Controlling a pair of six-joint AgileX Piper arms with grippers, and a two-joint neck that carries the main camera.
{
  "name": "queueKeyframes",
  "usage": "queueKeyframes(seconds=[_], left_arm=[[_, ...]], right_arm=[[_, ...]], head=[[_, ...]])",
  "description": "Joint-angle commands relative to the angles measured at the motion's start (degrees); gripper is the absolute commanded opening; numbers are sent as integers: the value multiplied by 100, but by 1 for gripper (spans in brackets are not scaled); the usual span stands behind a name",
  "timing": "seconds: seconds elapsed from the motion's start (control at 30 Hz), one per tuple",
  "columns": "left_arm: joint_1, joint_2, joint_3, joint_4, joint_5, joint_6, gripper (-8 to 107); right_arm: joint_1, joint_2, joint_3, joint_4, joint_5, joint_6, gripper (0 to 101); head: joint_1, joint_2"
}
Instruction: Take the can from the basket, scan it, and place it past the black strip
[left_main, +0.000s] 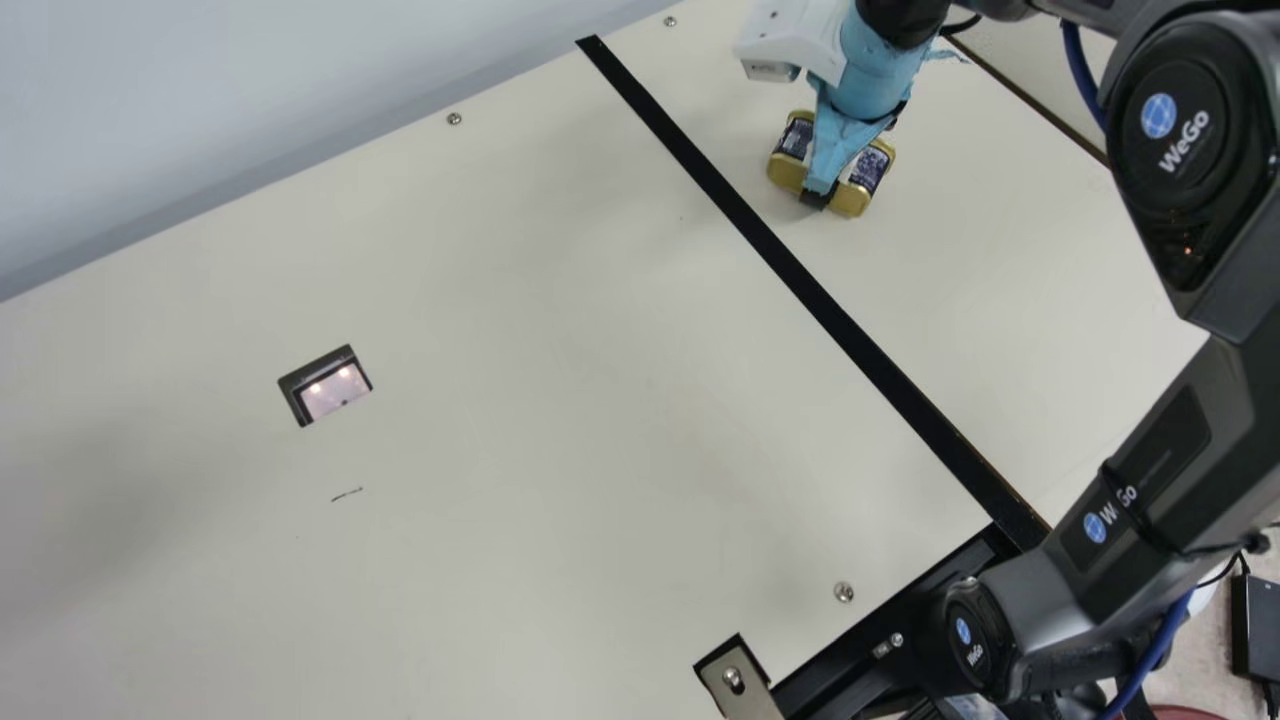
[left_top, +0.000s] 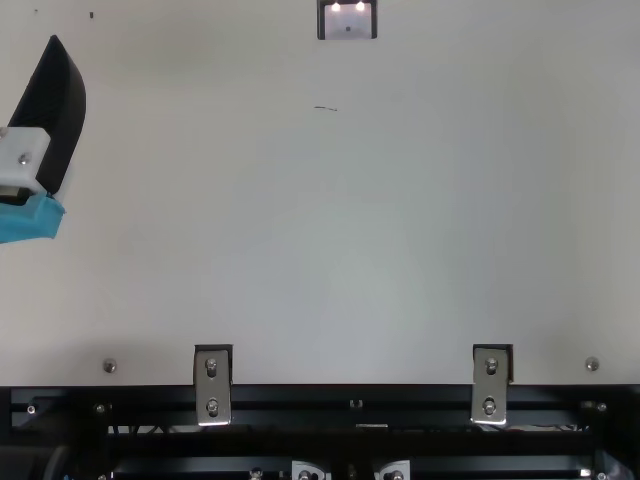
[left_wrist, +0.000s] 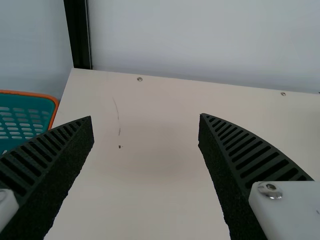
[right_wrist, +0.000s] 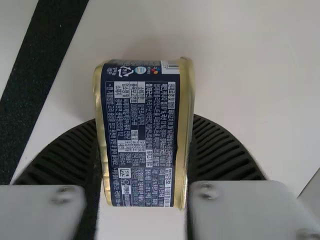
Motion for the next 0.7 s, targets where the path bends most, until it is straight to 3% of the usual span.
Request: queueKeyframes(seconds=[0.0, 0.17, 0.67], left_arm=[[0, 0, 0, 0, 0, 0, 90], [0, 0, 0, 0, 0, 0, 90], [0, 0, 0, 0, 0, 0, 90]], right_arm=[[-3, 15, 29, 6, 1, 10, 101], [22, -61, 4, 161, 4, -31, 101], [718, -611, -753, 1176, 390, -193, 101]], head=[[-38, -110], [-38, -110], [-194, 630]])
